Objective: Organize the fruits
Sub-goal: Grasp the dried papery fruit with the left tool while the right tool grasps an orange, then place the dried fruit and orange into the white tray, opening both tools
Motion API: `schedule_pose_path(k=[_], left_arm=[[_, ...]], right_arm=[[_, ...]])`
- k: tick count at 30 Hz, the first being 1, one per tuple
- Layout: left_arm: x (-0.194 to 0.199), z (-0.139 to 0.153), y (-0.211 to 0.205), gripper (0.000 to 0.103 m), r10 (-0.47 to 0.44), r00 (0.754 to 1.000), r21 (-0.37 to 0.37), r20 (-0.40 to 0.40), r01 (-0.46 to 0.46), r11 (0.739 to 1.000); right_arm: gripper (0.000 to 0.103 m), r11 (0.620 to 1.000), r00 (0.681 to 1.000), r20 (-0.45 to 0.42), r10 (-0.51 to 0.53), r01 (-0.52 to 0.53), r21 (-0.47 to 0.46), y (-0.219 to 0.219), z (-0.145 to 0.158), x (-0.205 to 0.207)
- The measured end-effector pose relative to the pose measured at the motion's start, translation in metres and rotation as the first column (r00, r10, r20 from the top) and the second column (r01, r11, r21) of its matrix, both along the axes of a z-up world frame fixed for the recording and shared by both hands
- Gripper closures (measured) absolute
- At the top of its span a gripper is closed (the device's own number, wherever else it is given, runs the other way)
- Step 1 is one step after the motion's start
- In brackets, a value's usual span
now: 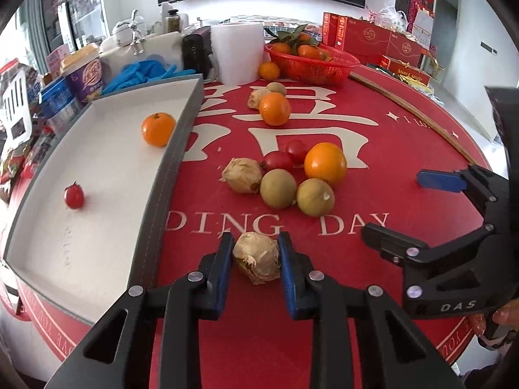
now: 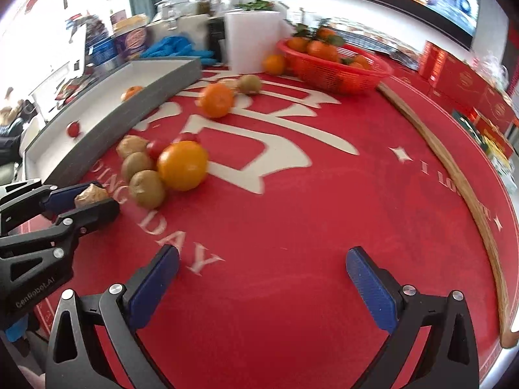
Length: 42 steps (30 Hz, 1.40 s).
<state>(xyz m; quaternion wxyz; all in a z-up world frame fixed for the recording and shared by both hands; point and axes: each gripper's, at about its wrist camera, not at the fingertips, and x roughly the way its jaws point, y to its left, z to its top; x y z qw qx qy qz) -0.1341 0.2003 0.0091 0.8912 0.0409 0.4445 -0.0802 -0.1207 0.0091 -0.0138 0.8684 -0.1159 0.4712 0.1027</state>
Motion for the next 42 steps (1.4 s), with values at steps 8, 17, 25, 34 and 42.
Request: schedule_pose_path(k=[8, 17, 25, 34, 42], left_arm=[[0.001, 0.001, 0.001, 0.073, 0.017, 1.0, 0.005, 0.009, -0.017, 1.0], [0.005, 0.0, 0.001, 0.072, 0.03, 0.999, -0.004, 0.013, -0.03, 1.0], [0.005, 0.001, 0.0, 0.072, 0.033, 0.999, 0.0, 0.014, -0.033, 0.999], [0.004, 0.001, 0.005, 0.073, 0.031, 0.999, -0.024, 0.008, -0.03, 0.999], [0.005, 0.025, 0.022, 0.073, 0.047, 0.998, -0.091, 0.043, -0.042, 0.995]], right_arm=[[0.0, 0.99, 0.999, -0.049, -0.017, 0.024, 0.138, -0.012, 0.015, 0.024], [0.0, 0.983, 0.999, -0.045, 0.011, -0.003, 0.183, 0.017, 0.029, 0.091], [0.025, 0.992, 0.996, -0.069, 0.065, -0.057, 0.117, 0.062, 0.012, 0.131], [0.066, 0.993, 0.994, -0.1, 0.033, -0.021, 0.116, 0.056, 0.001, 0.132], [0.066, 0.991, 0.998, -0.063, 0.015, -0.007, 0.133, 0.031, 0.027, 0.12]])
